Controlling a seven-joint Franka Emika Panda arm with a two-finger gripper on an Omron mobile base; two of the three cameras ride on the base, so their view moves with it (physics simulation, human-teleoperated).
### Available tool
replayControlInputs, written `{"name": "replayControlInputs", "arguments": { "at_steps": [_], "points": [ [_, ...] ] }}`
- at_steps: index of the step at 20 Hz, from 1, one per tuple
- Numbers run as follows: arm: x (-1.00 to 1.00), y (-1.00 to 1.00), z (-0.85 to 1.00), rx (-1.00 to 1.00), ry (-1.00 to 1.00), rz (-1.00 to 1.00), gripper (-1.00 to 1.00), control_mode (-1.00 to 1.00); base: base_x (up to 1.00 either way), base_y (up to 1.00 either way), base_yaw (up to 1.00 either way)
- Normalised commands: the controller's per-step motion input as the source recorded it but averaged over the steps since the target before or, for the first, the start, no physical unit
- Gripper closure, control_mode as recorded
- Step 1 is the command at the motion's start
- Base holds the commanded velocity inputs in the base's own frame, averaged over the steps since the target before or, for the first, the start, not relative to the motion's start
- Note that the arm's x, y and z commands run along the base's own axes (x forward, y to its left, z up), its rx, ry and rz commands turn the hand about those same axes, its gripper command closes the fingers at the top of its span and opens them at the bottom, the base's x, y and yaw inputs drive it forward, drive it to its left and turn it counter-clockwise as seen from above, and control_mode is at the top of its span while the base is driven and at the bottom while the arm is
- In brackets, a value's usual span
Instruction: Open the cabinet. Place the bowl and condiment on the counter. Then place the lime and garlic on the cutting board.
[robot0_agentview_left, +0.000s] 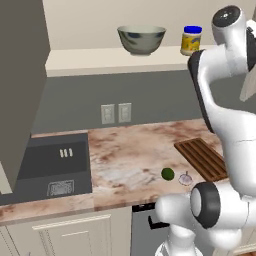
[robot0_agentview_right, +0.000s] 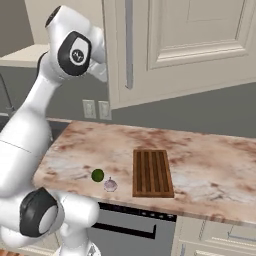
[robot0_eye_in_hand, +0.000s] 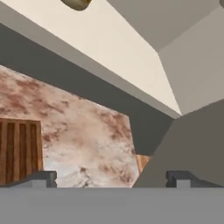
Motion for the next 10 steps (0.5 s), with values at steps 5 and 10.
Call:
{"name": "replayControlInputs", "arguments": {
  "at_steps": [5,10],
  "points": [
    [-0.96,-1.00,0.10,0.08,-0.29,-0.01,-1.00,-1.00,0.00,0.00,0.00],
    [-0.38,-1.00,0.16,0.11,-0.22,-0.01,-1.00,-1.00,0.00,0.00,0.00]
  ]
}}
